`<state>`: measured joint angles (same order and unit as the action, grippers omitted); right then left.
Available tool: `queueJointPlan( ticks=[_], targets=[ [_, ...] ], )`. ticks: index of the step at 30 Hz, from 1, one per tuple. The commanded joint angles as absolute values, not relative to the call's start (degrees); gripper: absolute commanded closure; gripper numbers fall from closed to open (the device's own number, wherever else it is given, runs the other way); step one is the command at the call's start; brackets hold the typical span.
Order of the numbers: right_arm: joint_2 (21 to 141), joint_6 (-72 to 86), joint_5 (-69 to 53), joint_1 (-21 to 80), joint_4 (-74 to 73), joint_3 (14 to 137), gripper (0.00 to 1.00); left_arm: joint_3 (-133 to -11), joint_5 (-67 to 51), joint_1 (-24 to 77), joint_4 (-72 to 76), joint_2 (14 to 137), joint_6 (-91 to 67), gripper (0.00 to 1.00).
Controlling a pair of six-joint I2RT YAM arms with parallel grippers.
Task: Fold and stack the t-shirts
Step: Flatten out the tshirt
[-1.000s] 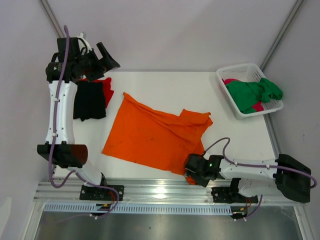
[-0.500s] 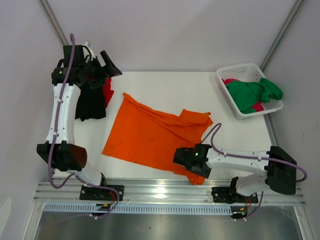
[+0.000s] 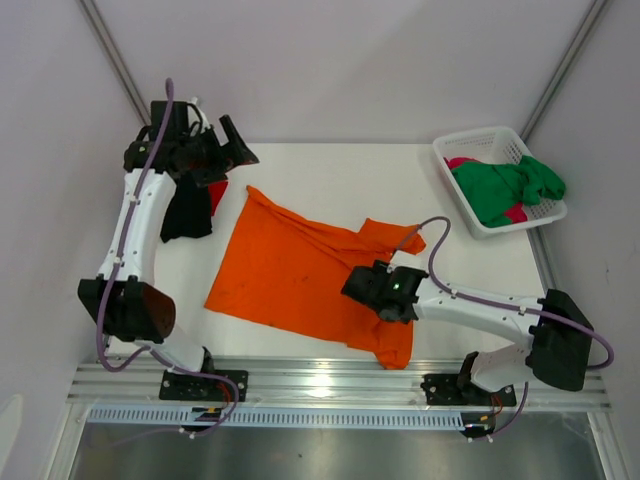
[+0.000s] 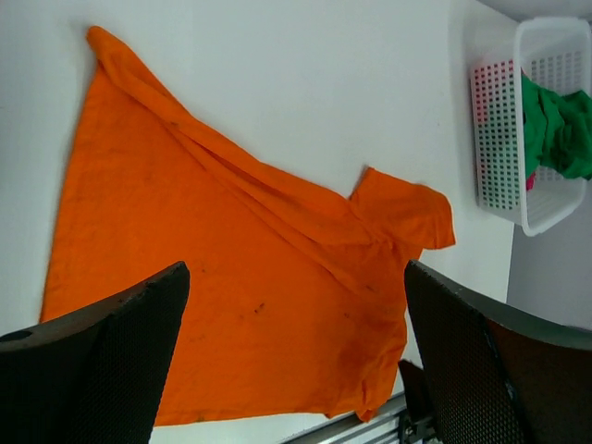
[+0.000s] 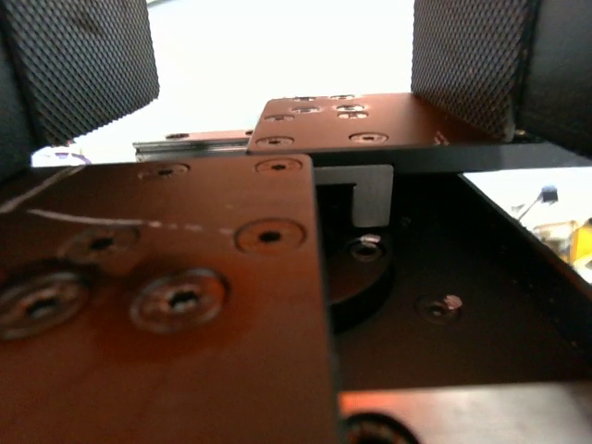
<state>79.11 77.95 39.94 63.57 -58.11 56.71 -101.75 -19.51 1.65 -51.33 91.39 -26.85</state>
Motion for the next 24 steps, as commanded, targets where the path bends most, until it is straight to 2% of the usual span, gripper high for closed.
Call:
queueJointPlan(
  ticks=[1, 4, 10, 16, 24],
  targets=[
    [77.78, 64.47, 45.71, 60.92, -42.24, 58.01, 0.33, -101.43, -18.9, 6.13, -49.39, 91.92, -25.93, 0.0],
    [79.19, 58.3, 43.61, 56.96, -35.71, 58.79, 0.32, -100.11, -17.58, 9.56, -49.13, 93.25, -26.19, 0.01],
    [82.26, 53.0, 43.24, 53.27, -32.53, 62.22, 0.33, -97.04, -17.05, 14.85, -46.5, 95.27, -27.95, 0.0],
    [84.1, 47.99, 39.03, 47.3, -22.52, 60.73, 0.33, -96.24, -16.62, 22.57, -46.84, 101.24, -29.0, 0.01],
    [92.89, 42.81, 36.3, 43.16, -22.32, 69.16, 0.33, -96.59, -16.09, 24.35, -47.02, 102.22, -29.97, 0.0]
  ],
)
